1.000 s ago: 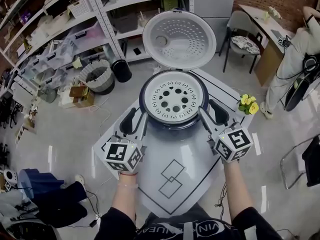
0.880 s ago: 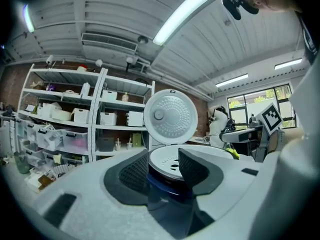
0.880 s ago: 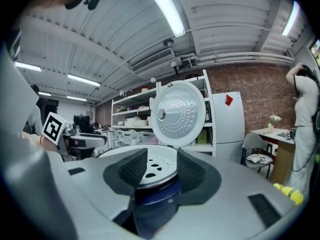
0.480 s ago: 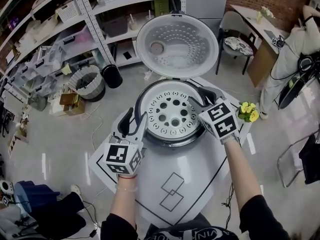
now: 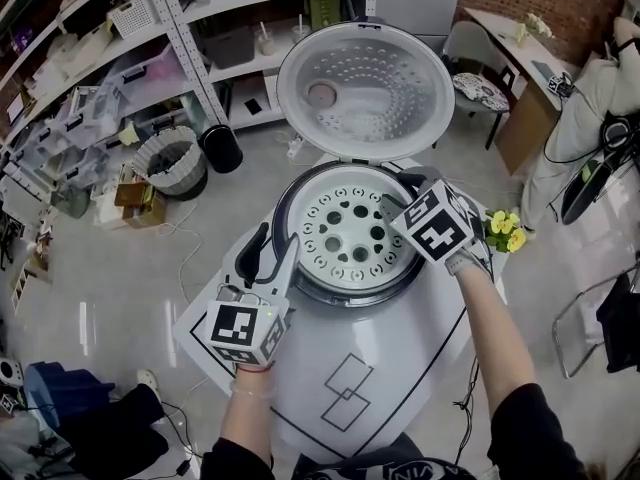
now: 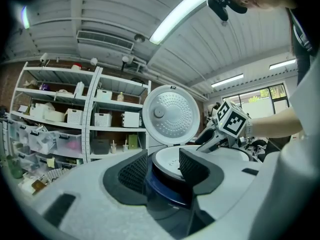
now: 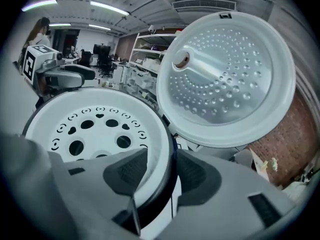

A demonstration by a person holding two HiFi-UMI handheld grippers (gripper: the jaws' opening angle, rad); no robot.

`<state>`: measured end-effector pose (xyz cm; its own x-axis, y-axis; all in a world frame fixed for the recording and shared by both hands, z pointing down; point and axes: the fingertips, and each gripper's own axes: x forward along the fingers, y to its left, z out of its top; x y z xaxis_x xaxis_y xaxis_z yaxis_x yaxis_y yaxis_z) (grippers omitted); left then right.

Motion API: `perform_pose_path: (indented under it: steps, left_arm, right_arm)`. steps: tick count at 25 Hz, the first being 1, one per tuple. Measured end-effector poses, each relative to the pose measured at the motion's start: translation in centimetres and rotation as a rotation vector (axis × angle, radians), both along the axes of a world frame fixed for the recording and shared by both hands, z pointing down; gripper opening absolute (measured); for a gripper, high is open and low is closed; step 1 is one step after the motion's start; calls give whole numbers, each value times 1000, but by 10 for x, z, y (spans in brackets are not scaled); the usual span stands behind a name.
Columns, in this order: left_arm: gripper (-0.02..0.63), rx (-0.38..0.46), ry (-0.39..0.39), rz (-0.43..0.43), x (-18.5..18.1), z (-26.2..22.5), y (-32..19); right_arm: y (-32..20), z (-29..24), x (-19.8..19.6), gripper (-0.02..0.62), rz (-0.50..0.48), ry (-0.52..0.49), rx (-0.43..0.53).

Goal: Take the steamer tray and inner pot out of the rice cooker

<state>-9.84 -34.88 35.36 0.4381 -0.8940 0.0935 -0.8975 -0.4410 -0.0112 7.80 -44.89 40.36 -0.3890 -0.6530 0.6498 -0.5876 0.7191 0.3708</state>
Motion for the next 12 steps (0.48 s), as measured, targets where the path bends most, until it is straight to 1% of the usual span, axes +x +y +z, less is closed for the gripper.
perform_pose_path:
  steps: [3,6,9,12]
  left_arm:
    - [169,4,-2,8,1,-1,-2]
    - [169,5,-2,14,1,1,-2]
    - [169,2,-3,21,3,2,-3]
    - [169,-3,2,28,4,2,-6]
  right_arm:
    - [-3,0,3,157,23,-19,-6]
    - [-3,0,2,111,16,-43,-1]
    - [-3,-3,0,106,8,-78,13]
    - [-5,-5,-1,106,-1,-83,28]
